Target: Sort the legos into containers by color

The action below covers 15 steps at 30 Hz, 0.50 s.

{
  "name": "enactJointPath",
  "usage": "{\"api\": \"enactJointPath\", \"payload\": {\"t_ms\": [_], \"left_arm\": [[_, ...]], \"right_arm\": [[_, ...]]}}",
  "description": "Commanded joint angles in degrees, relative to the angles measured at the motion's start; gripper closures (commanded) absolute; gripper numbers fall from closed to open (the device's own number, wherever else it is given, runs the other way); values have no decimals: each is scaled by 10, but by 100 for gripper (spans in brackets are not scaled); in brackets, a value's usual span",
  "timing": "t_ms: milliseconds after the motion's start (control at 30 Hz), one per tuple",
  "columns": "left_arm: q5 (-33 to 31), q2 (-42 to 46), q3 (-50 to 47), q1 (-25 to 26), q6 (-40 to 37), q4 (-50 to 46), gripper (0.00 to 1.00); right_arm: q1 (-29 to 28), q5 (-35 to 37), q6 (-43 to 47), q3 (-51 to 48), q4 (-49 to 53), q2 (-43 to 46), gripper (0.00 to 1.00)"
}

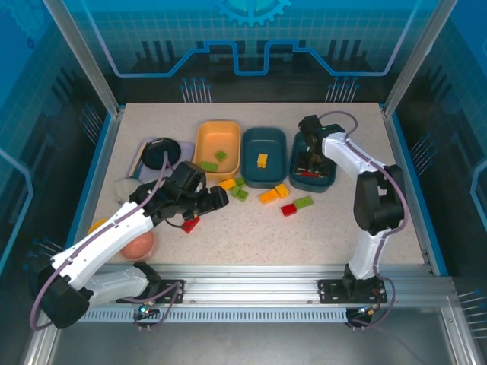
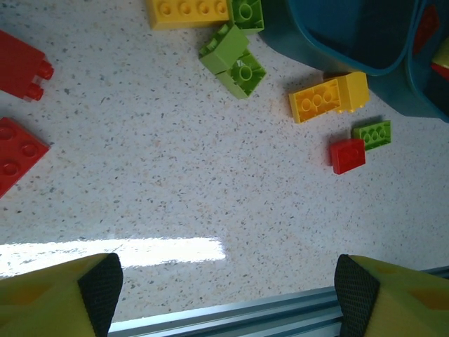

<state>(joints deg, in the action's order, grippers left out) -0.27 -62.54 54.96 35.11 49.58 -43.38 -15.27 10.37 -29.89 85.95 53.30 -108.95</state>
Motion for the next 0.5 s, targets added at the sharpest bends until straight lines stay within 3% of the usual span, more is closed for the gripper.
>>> {"api": "enactJointPath", "payload": {"t_ms": [0, 167, 333, 467], "left_arm": [[-21, 27, -28, 4, 21, -17, 17], [-35, 47, -51, 3, 41, -34, 17], [-41, 53, -60, 4, 55, -43, 16], [-41, 51, -64, 2, 65, -33, 14]], "right_arm": [[17, -20, 10, 27, 36, -35, 54], [27, -33, -4, 33, 38, -70, 48], [29, -37, 0, 38, 30, -80, 27], [23, -36, 12, 51, 29, -65, 22]]}}
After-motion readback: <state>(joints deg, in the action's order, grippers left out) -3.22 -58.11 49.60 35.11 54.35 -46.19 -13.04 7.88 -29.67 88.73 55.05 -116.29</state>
